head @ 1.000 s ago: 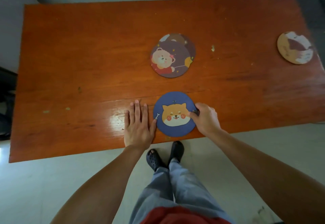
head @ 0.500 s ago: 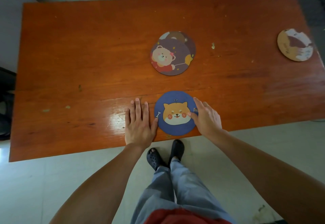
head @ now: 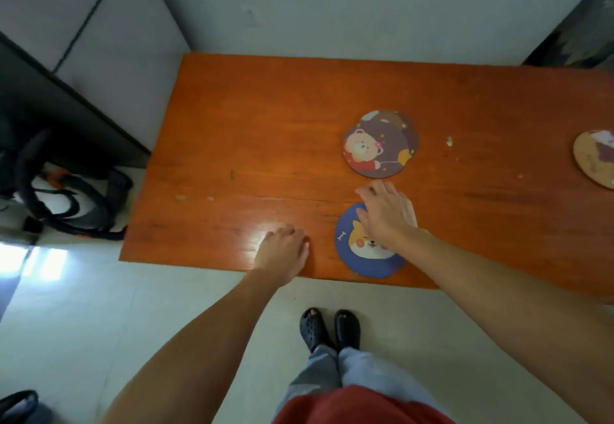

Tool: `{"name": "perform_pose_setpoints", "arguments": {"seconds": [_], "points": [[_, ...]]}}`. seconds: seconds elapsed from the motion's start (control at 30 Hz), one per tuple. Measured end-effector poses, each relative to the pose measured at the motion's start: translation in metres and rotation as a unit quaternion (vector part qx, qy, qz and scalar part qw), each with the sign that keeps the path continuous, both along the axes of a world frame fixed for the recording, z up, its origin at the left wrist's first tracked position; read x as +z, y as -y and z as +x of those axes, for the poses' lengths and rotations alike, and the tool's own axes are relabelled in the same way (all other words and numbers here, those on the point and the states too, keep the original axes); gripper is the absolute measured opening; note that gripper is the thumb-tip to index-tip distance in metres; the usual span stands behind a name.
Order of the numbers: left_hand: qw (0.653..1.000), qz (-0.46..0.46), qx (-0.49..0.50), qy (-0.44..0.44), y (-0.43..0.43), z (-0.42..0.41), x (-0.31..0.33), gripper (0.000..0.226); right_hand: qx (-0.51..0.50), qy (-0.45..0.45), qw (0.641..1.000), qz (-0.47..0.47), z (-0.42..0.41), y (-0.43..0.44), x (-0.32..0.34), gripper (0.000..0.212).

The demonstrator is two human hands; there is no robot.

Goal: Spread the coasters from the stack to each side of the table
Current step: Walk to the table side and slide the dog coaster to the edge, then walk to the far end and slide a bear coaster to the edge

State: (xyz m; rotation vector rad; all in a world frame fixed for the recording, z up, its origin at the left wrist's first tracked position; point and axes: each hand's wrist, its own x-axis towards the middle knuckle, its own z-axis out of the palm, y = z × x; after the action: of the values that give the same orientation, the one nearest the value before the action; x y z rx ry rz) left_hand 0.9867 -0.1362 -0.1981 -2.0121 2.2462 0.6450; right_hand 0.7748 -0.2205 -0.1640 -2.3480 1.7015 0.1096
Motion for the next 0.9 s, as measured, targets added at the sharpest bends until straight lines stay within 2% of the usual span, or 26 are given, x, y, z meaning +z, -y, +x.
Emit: {"name": "perform_pose_setpoints", "arguments": {"seconds": [0.13,0.27,0.47,0.7,0.9], "points": [[0.996,-0.020,0.082,0.015,-0.030,0.048,0.036,0.029,0.156,0.012,0.987,-0.022,0.080,0.012,0.029,0.037],[0.983,-0.044,0.170,0.047,-0.073,0.109,0.065,0.019,0.270,-0.005,0.962,-0.040,0.165,-0.002,0.053,0.033],[0.950,-0.068,0.291,0.091,-0.149,0.207,0.102,0.030,0.409,-0.007,0.908,-0.092,0.292,-0.049,0.078,0.028],[0.931,-0.066,0.331,0.137,-0.223,0.342,0.110,0.031,0.470,-0.002,0.874,-0.122,0.437,-0.105,0.089,0.024],[0.940,-0.053,0.301,0.149,-0.253,0.454,0.122,0.030,0.437,-0.011,0.894,-0.102,0.534,-0.129,0.087,0.025]]}}
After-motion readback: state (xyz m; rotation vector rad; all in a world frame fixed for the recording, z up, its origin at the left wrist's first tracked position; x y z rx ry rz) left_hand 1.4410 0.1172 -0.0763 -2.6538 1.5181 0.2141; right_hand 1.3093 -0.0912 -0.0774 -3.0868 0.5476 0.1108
